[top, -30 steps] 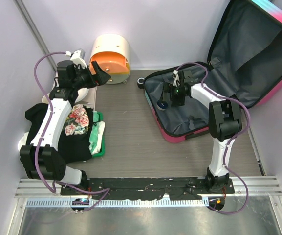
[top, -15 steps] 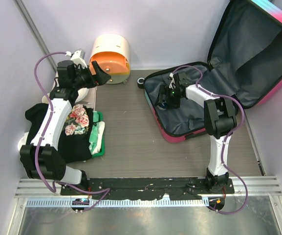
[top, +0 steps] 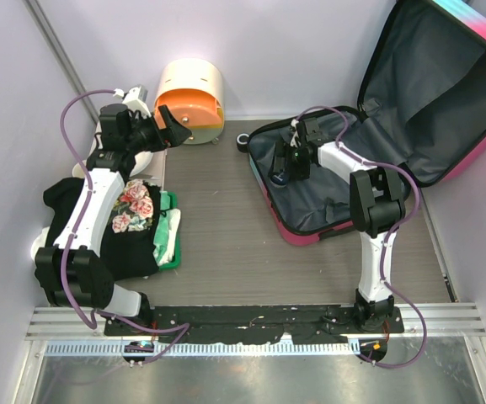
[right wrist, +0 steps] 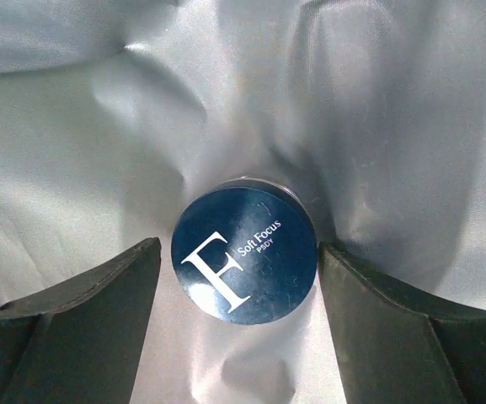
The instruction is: Open, take out, and arrange the luggage
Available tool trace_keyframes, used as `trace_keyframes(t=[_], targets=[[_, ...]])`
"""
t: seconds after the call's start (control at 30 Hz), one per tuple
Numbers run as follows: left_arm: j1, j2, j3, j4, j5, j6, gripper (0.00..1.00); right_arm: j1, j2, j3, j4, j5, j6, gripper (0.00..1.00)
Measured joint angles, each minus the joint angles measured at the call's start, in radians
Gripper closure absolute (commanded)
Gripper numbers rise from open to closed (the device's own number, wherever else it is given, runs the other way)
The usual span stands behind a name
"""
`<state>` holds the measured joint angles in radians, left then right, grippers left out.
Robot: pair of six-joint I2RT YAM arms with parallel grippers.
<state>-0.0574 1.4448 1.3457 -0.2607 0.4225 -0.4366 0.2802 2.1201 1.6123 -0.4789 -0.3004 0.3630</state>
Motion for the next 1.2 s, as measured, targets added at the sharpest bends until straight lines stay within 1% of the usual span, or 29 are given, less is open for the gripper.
trace_keyframes(t=[0.13, 0.2, 0.23, 0.3, 0.43, 0.57, 0.63, 0.67, 0.7, 0.83, 0.97, 1.07, 1.2], targets=[[0.0, 0.005, 0.0, 0.0, 0.001, 0.001, 0.12, 0.007, 0.002, 0.002, -0.001, 0.032, -0.038, 0.32], [0.0, 0.01, 0.0, 0.0, 0.001, 0.003, 0.12, 0.009, 0.002, 0.002, -0.002, 0.045, -0.06, 0.35], [0.0, 0.012, 0.0, 0.0, 0.001, 0.004, 0.12, 0.01, 0.002, 0.003, -0.002, 0.05, -0.071, 0.39], [0.0, 0.016, 0.0, 0.0, 0.002, 0.005, 0.12, 0.013, 0.002, 0.006, -0.005, 0.056, -0.094, 0.41], [0.0, 0.024, 0.0, 0.002, 0.027, 0.014, 0.13, 0.019, 0.0, 0.018, -0.024, 0.068, -0.159, 0.49], [0.0, 0.047, 0.021, 0.002, 0.076, 0.03, 0.16, 0.019, -0.024, 0.019, -0.043, 0.06, -0.243, 0.51], [0.0, 0.064, 0.038, 0.003, 0.103, 0.033, 0.19, 0.015, -0.054, 0.018, -0.054, 0.055, -0.296, 0.52], [0.0, 0.073, 0.046, 0.002, 0.119, 0.034, 0.21, 0.012, -0.078, 0.018, -0.056, 0.051, -0.324, 0.52], [0.0, 0.08, 0.053, 0.003, 0.136, 0.032, 0.25, 0.01, -0.105, 0.016, -0.056, 0.042, -0.349, 0.52], [-0.002, 0.112, 0.084, 0.004, 0.205, -0.002, 0.31, 0.0, -0.229, 0.01, -0.043, -0.024, -0.444, 0.55], [-0.017, 0.168, 0.14, 0.009, 0.266, -0.066, 0.32, 0.0, -0.351, 0.008, -0.01, -0.12, -0.512, 0.55], [-0.043, 0.198, 0.166, 0.01, 0.306, -0.112, 0.25, 0.013, -0.409, 0.008, 0.011, -0.181, -0.552, 0.56], [-0.094, 0.223, 0.19, 0.01, 0.369, -0.163, 0.24, 0.053, -0.439, 0.007, 0.018, -0.231, -0.613, 0.56]])
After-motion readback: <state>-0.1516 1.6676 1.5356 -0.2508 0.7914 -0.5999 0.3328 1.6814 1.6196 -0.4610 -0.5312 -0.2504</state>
